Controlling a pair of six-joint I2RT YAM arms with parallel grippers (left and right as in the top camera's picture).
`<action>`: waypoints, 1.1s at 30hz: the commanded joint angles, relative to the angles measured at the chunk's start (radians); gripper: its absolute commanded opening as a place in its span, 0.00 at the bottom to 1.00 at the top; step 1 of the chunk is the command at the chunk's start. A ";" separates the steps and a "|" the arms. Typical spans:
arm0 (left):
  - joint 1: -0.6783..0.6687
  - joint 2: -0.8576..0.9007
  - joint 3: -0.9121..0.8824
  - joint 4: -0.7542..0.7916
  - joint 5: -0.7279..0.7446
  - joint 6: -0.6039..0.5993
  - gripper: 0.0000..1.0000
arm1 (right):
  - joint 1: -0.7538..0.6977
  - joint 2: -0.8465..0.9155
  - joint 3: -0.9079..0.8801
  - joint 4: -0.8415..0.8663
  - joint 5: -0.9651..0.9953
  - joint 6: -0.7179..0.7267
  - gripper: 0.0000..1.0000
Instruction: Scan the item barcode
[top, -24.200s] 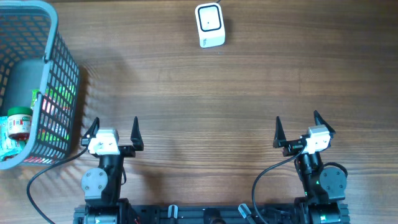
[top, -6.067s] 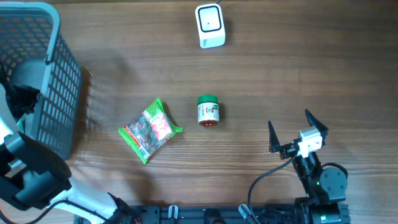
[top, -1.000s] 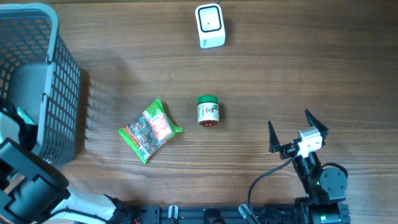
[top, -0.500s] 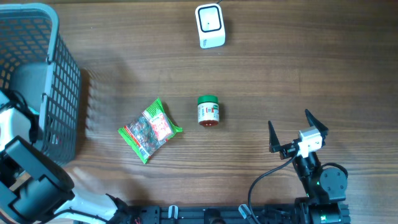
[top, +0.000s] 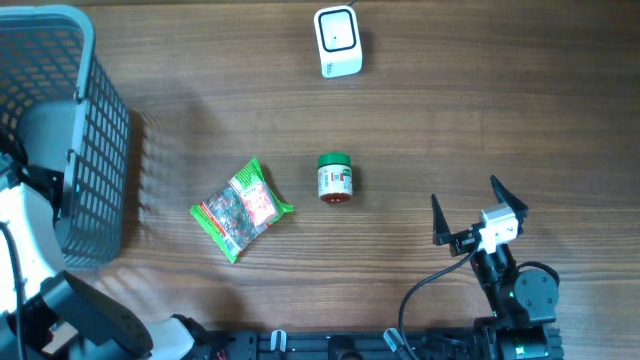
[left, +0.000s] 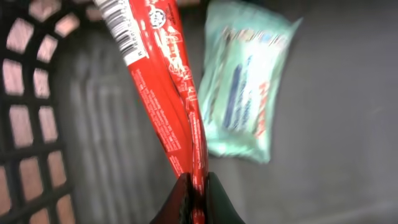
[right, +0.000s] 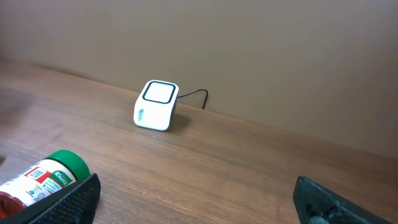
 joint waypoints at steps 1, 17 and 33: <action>-0.003 0.017 0.011 0.078 -0.010 0.027 0.04 | -0.004 0.001 -0.001 0.001 -0.020 -0.014 1.00; -0.003 0.273 0.011 0.281 0.021 0.148 0.20 | -0.004 0.001 -0.001 0.001 -0.020 -0.014 1.00; -0.003 0.278 0.012 0.335 0.100 0.143 0.74 | -0.004 0.001 -0.001 0.001 -0.020 -0.014 0.99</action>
